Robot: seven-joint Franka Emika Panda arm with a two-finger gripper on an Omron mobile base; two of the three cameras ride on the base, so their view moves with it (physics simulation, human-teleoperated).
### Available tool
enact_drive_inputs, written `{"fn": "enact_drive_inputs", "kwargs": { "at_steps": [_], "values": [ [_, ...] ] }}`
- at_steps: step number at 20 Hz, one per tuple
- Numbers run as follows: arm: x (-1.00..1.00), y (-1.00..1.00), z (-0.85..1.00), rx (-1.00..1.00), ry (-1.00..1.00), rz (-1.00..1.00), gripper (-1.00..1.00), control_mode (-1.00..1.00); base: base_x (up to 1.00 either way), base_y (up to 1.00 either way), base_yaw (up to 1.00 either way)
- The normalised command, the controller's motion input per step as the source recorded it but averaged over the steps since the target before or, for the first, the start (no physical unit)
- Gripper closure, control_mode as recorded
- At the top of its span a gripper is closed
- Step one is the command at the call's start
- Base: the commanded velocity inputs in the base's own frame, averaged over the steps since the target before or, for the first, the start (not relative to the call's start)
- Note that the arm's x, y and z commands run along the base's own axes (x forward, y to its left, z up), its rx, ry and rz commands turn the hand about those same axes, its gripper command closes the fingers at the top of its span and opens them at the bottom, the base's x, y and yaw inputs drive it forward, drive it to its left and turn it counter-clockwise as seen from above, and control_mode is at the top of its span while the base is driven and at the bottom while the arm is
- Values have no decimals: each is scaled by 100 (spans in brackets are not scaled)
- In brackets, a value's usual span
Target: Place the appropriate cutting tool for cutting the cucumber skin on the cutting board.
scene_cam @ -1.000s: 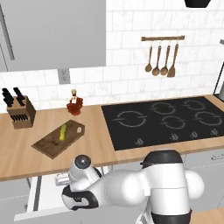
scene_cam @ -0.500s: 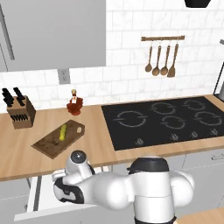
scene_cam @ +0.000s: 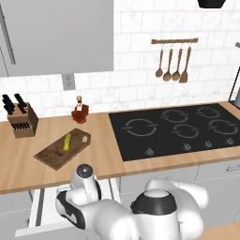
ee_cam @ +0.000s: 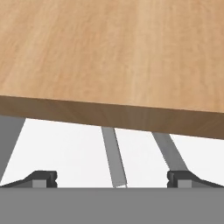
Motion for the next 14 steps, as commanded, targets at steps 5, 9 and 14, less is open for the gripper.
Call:
{"fn": "enact_drive_inputs", "kwargs": {
  "at_steps": [5,9,14],
  "values": [
    [0,1,-14,0,3,0,-100,-100,0,0,0],
    [0,0,0,0,0,0,-100,-100,0,0,0],
    [0,0,-12,0,0,0,-100,-100,0,0,0]
  ]
}}
